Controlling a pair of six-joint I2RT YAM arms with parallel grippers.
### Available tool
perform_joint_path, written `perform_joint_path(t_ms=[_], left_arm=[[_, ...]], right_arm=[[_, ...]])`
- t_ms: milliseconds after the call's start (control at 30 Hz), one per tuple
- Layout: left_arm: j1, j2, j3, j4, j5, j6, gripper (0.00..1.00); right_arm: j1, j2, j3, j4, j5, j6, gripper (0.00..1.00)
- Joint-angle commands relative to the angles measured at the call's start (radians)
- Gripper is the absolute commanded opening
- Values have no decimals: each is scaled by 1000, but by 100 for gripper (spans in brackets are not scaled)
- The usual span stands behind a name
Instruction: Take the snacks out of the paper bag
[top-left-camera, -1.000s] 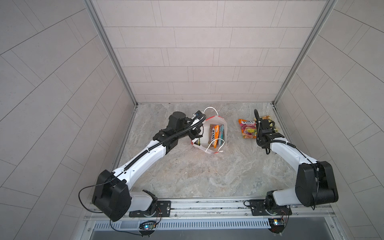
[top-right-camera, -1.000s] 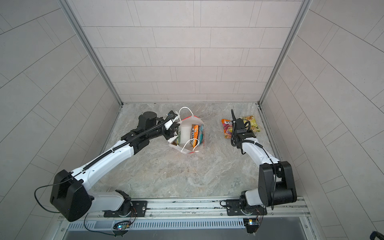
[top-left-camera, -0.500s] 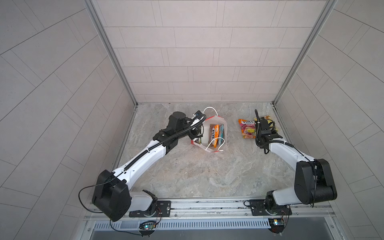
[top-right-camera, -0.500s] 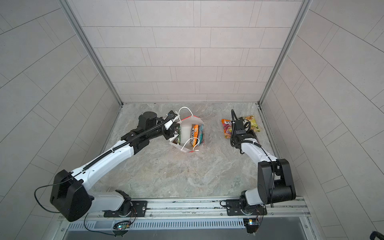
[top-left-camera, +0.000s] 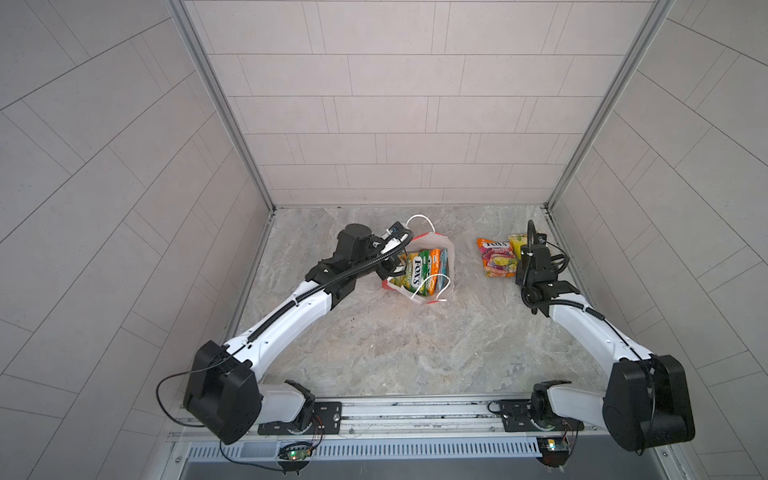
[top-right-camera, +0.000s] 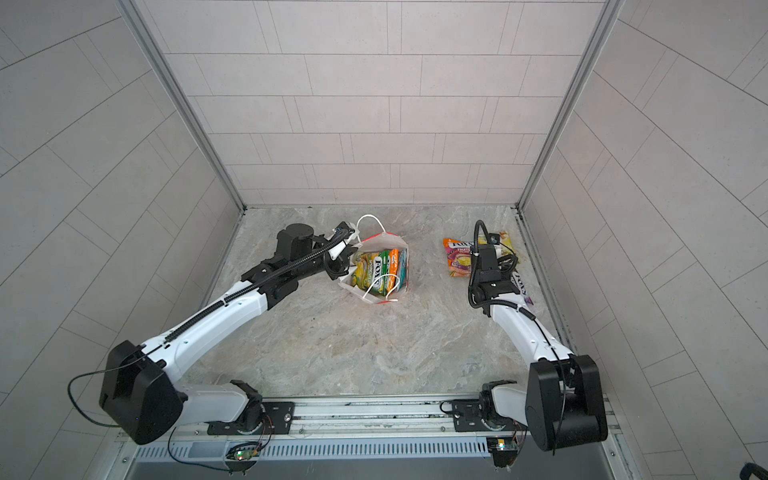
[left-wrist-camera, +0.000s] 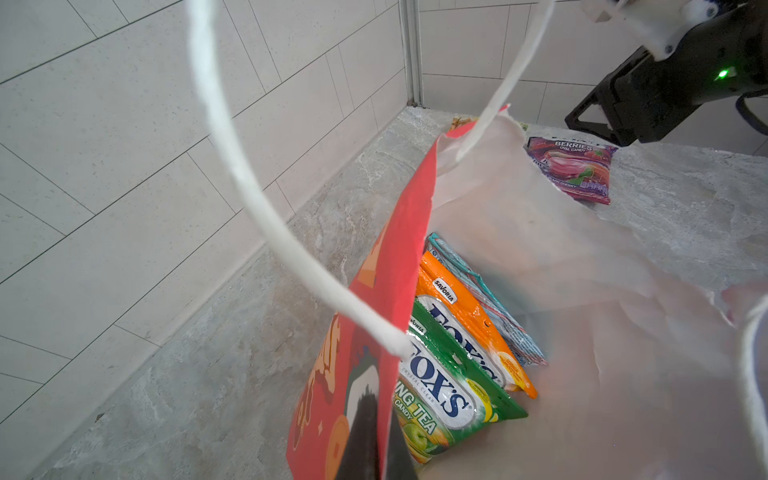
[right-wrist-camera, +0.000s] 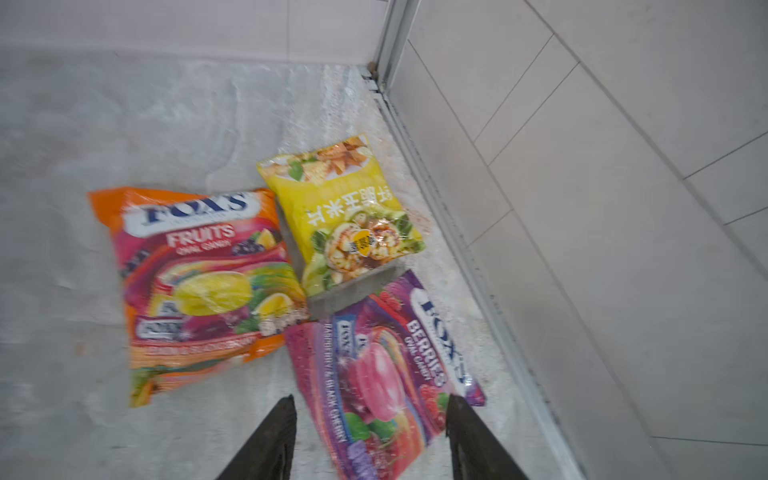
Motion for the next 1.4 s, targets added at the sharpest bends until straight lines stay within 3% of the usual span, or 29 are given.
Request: perform_joint_path(t_ms=[0, 167, 300, 867, 1367], left_arm=[[-4, -25, 3, -35, -9, 9, 0], [-5, -33, 1, -34, -10, 11, 0], [-5, -28, 1, -27, -3, 12, 0], [-5, -18, -8, -13, -7, 13, 0], [-4, -3, 3, -25, -12, 20, 0]], right_arm=[[-6, -19, -8, -60, -245, 201, 48], [-49, -28, -88, -51, -303, 293, 19], [-124, 25, -124, -8, -367, 320, 9], [-149, 234, -126, 131, -245, 437, 7], [-210, 288, -173, 220, -273, 525, 13]])
